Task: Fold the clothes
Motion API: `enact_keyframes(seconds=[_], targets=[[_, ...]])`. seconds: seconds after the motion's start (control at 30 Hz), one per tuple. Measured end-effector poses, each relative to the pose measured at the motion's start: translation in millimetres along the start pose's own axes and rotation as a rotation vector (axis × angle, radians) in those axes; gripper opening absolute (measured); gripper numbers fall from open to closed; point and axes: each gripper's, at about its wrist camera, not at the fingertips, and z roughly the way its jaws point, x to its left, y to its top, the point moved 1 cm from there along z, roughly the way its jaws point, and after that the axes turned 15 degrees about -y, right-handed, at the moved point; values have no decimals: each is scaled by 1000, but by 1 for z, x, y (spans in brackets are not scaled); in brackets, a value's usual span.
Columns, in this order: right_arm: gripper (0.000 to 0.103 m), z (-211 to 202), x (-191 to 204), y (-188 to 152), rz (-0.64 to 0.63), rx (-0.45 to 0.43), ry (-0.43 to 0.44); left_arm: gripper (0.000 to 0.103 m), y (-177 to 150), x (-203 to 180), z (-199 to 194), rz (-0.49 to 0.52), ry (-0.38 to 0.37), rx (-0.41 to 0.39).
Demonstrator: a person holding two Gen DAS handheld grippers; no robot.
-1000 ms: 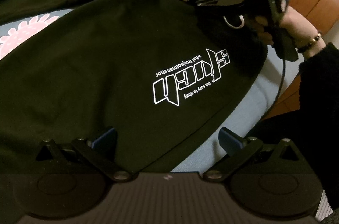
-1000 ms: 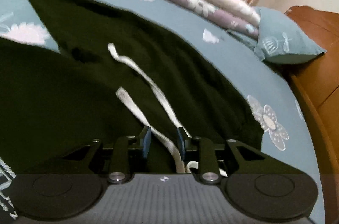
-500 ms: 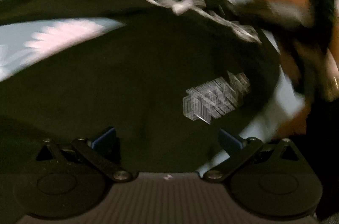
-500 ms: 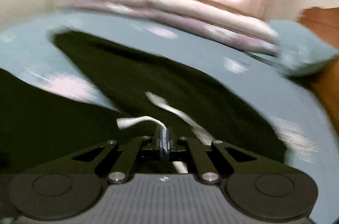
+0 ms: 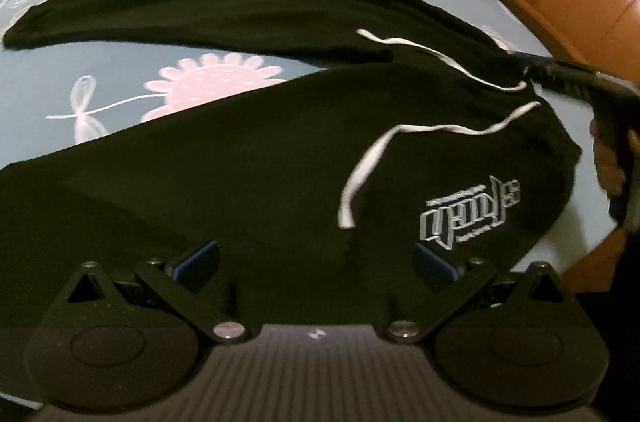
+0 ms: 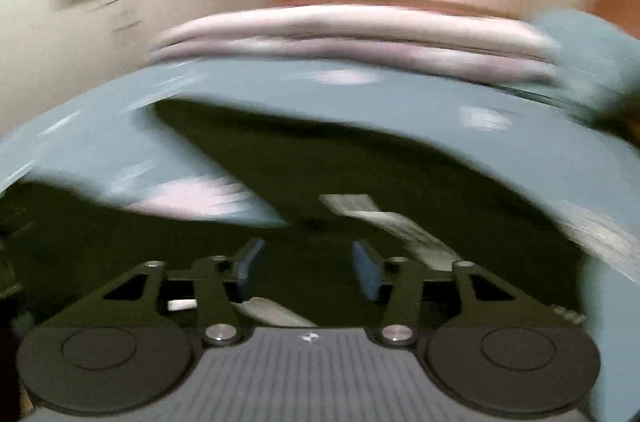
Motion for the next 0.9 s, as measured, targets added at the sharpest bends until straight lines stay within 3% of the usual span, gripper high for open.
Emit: enact_keyframes(seconds=[0.03,0.13,0.23,0.37,0.43,0.53,0.6,0.7,0.9], targets=[[57,8,-29,-3,84,39,-92,102,0,-4,2,8,-10,6],[56,23,-95,-24,285,141,-222,102,-2,-14,10,28,-33,31],[57,33,-119,-45,308,222,-223,102,-5,-22,19,41,-53,55],[64,38,-107,-48,251,239,-184,102,-7,-32,24,66,-71,73],[64,42,-97,-48,184,238,-213,102,-7,-38,27,78,-81,83],[51,57,-87,-49,112,268,-317,102,-9,-44,33,94,-88,102],[48,61,-83,-48,96,265,-368,102,-11,-47,37,101,-94,113],[49,59,-90,-46,166,282,-389,102,-14,-47,38,98,-107,122],[55,37,-93,-43,220,271,-336,102,-14,-52,40,115,-138,128]])
